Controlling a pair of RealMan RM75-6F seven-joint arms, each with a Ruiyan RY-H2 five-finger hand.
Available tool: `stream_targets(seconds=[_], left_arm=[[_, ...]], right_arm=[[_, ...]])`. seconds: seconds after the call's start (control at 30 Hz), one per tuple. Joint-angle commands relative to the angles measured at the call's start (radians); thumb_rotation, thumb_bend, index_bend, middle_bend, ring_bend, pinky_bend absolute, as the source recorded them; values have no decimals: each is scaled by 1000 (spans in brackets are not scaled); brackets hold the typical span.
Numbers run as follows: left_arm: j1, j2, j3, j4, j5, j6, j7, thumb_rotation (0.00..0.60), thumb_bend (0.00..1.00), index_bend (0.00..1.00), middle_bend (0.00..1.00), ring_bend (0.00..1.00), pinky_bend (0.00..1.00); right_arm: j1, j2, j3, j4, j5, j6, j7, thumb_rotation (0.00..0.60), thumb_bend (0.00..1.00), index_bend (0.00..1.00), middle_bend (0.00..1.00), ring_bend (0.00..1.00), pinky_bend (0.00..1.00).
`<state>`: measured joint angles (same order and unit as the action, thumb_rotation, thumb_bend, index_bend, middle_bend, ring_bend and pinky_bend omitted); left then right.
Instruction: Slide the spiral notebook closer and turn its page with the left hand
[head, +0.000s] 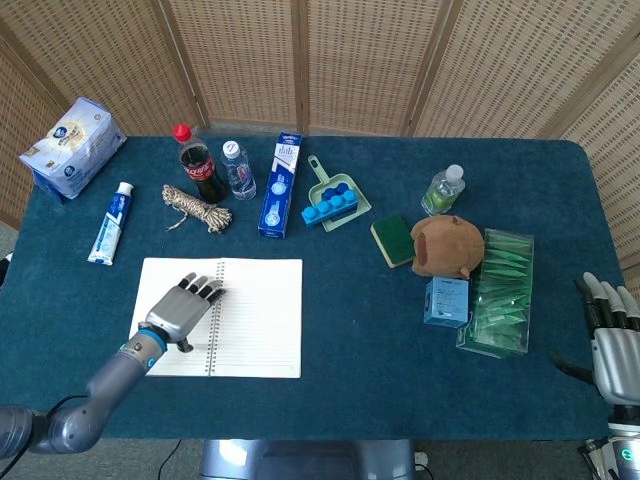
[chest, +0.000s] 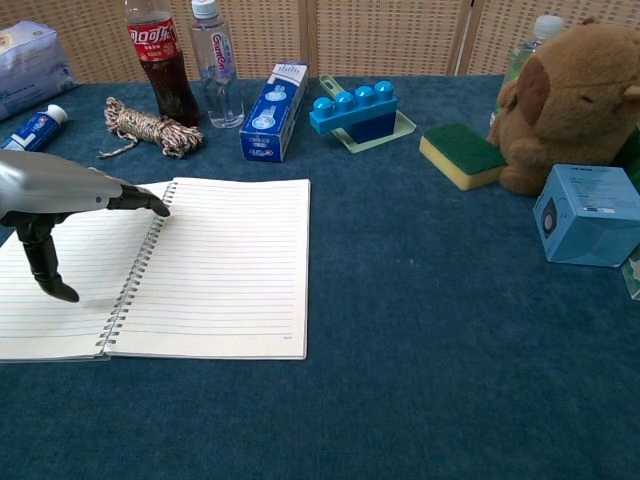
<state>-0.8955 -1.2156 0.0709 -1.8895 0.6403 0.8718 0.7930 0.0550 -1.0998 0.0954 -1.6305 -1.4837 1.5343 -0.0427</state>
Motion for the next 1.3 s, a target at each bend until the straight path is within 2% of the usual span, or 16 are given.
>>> stream_targets(seconds=[0.03, 0.27, 0.37, 0.57, 0.83, 0.97, 1.3], left_arm=[[2, 20, 23, -16, 10, -1, -13, 600, 0, 45, 93, 0, 0], [7, 43, 55, -26, 32, -4, -42, 600, 0, 45, 89, 0, 0], [24, 45, 38, -19, 100, 11, -94, 600, 0, 43, 33, 0, 0], [27, 33, 18, 2, 166, 5, -141, 600, 0, 30, 0, 0, 0], [-38, -64, 18, 63, 80, -3, -48, 600, 0, 28, 0, 0, 0], [-62, -87, 26, 59, 27, 7, -15, 600, 0, 24, 19, 0, 0], [-48, -39, 65, 15, 39, 31, -38, 600, 0, 32, 173, 0, 0]], right_arm=[[0, 0, 0, 0, 1, -1, -2, 593, 0, 0, 0, 0, 0], [0, -1, 0, -2, 2, -3, -6, 591, 0, 0, 0, 0, 0], [1, -3, -2, -3, 2, -6, -12, 595, 0, 0, 0, 0, 0], [1, -5, -1, -4, 4, -8, -17, 594, 0, 0, 0, 0, 0], [3, -3, 3, -1, 15, -14, -10, 594, 0, 0, 0, 0, 0], [3, -4, 4, -1, 18, -16, -13, 593, 0, 0, 0, 0, 0], [2, -5, 2, -5, 15, -14, -19, 596, 0, 0, 0, 0, 0]])
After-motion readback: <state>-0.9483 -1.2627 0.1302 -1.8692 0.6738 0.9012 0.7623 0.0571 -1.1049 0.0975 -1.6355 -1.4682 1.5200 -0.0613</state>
